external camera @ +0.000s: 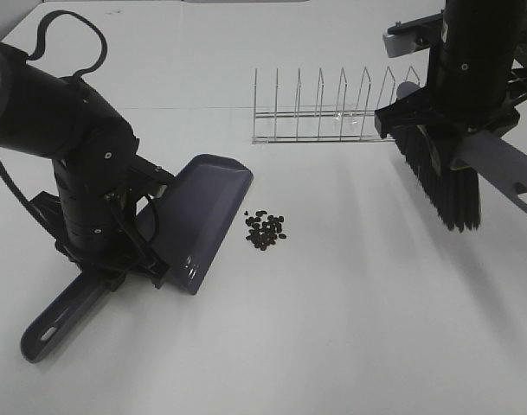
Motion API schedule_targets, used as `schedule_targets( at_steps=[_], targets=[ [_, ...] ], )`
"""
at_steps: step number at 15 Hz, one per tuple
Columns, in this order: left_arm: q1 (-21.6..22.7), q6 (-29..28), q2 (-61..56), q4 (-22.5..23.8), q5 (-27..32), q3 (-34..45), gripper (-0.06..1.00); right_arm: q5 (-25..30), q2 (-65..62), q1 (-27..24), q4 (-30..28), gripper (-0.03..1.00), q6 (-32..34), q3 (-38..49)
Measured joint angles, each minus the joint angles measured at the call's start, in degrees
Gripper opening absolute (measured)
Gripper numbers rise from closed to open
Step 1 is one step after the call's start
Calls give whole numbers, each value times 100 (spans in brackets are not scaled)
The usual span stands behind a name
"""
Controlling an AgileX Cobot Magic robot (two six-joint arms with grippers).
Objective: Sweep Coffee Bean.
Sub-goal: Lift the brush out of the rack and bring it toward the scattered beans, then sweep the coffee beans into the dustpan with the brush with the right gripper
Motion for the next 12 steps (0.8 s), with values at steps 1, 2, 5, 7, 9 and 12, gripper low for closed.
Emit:
schedule_targets(
  at_steps=[1, 2, 5, 7, 9, 12],
  targets=[
    [0, 0, 46, 6, 34, -34, 31, -6, 120, 34, -206, 27, 6, 0],
    [0, 0, 97, 6, 86, -97, 31, -6, 172, 46, -286, 27, 11, 0],
    [0, 34, 155, 17, 166, -183, 31, 0, 493, 160, -476, 27, 120, -103],
    [0, 34, 155, 23, 160, -183, 31, -6, 814, 252, -332, 27, 155, -378],
    [0, 46, 160, 29, 160, -195, 31, -6, 1238, 464, -80, 27, 189, -796],
    [0, 63, 166, 29, 149, -241, 31, -52, 2011, 951, 493, 27, 246, -1673]
  ],
)
